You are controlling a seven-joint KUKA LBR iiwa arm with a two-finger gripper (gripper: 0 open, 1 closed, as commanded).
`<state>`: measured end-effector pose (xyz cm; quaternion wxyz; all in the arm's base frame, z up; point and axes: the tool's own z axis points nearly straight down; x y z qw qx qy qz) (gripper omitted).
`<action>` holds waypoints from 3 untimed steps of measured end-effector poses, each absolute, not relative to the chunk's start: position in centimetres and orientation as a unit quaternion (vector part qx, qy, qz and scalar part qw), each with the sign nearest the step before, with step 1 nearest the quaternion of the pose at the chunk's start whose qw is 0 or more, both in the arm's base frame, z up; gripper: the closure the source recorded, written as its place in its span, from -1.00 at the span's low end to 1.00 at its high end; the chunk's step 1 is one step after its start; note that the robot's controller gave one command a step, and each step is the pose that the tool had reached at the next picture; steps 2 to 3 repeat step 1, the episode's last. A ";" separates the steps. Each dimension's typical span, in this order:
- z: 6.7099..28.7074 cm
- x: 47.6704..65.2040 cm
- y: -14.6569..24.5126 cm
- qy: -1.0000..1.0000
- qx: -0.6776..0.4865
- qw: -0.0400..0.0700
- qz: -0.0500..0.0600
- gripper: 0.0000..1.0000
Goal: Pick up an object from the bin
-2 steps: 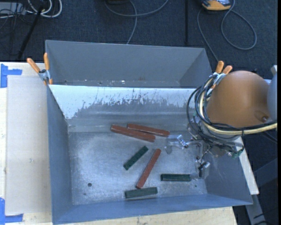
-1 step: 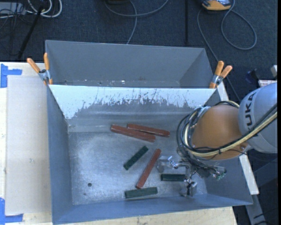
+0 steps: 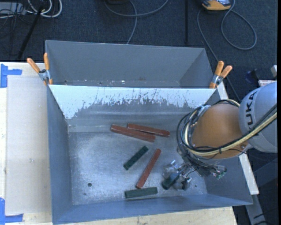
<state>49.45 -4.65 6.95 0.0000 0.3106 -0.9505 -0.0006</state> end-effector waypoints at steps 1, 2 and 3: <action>24.9 60.6 -3.4 -0.943 0.332 -0.006 0.002 1.00; 24.9 60.6 -3.4 -0.943 0.332 -0.006 0.002 1.00; 24.9 60.6 -3.4 -0.943 0.332 -0.006 0.002 1.00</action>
Offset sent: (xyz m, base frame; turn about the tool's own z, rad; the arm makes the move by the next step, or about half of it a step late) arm 0.1083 0.0114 0.1744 -0.0475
